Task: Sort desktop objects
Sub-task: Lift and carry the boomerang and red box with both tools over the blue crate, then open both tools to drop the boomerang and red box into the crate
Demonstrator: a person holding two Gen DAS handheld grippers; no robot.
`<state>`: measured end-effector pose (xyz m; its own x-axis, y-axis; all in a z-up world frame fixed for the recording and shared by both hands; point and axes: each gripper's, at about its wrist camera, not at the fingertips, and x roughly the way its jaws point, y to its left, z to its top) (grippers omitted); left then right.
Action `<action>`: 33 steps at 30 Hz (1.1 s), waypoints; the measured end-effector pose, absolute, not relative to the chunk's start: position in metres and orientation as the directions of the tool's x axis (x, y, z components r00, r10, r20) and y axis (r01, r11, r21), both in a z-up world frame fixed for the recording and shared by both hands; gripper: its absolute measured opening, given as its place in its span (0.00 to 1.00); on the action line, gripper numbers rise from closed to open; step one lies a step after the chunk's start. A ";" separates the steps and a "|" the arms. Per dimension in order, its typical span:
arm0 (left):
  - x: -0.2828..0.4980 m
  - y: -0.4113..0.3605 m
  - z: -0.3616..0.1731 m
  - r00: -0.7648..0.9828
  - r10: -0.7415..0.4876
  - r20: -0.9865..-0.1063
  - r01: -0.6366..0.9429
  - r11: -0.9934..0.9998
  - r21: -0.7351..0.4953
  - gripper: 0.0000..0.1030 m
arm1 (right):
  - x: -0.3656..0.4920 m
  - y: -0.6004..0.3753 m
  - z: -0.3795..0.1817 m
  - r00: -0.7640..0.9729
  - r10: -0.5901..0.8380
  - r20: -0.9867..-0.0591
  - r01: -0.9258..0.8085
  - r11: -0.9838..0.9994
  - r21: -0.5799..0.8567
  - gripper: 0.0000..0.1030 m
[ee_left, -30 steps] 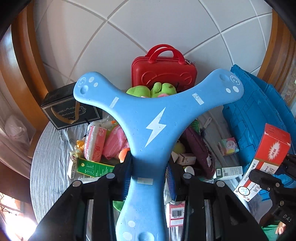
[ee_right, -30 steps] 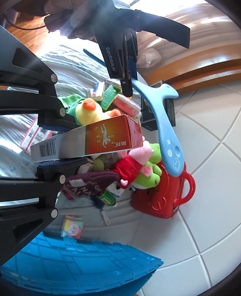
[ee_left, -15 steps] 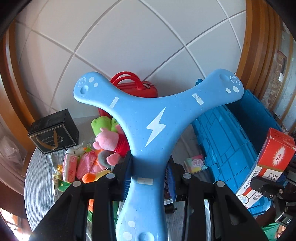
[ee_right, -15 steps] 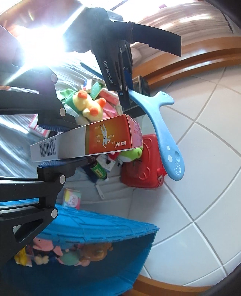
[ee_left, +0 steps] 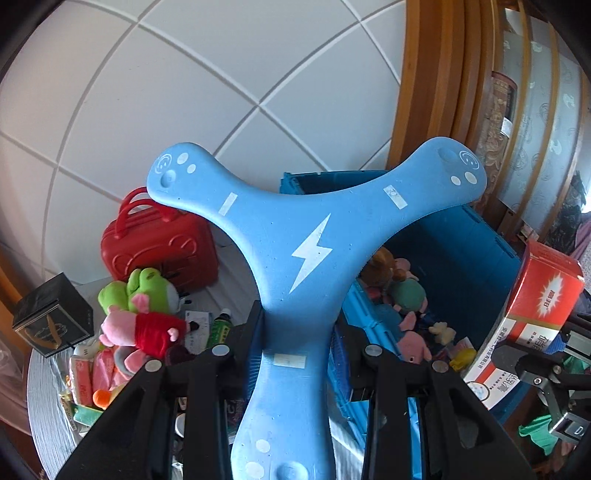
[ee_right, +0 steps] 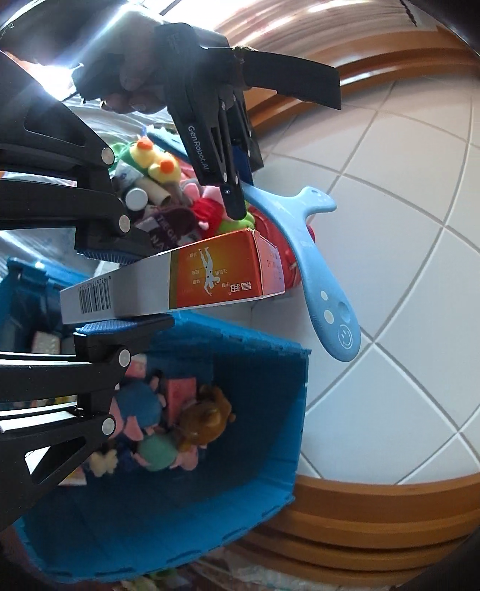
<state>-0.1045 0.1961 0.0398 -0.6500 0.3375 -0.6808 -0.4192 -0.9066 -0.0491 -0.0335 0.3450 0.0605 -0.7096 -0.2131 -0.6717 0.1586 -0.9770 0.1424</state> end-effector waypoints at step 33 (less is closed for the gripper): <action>-0.121 0.382 0.005 -0.469 0.424 -0.775 -0.608 -0.791 -0.065 1.00 | -0.041 0.513 0.012 -0.669 0.057 -0.741 -0.191 -0.977 0.098 0.98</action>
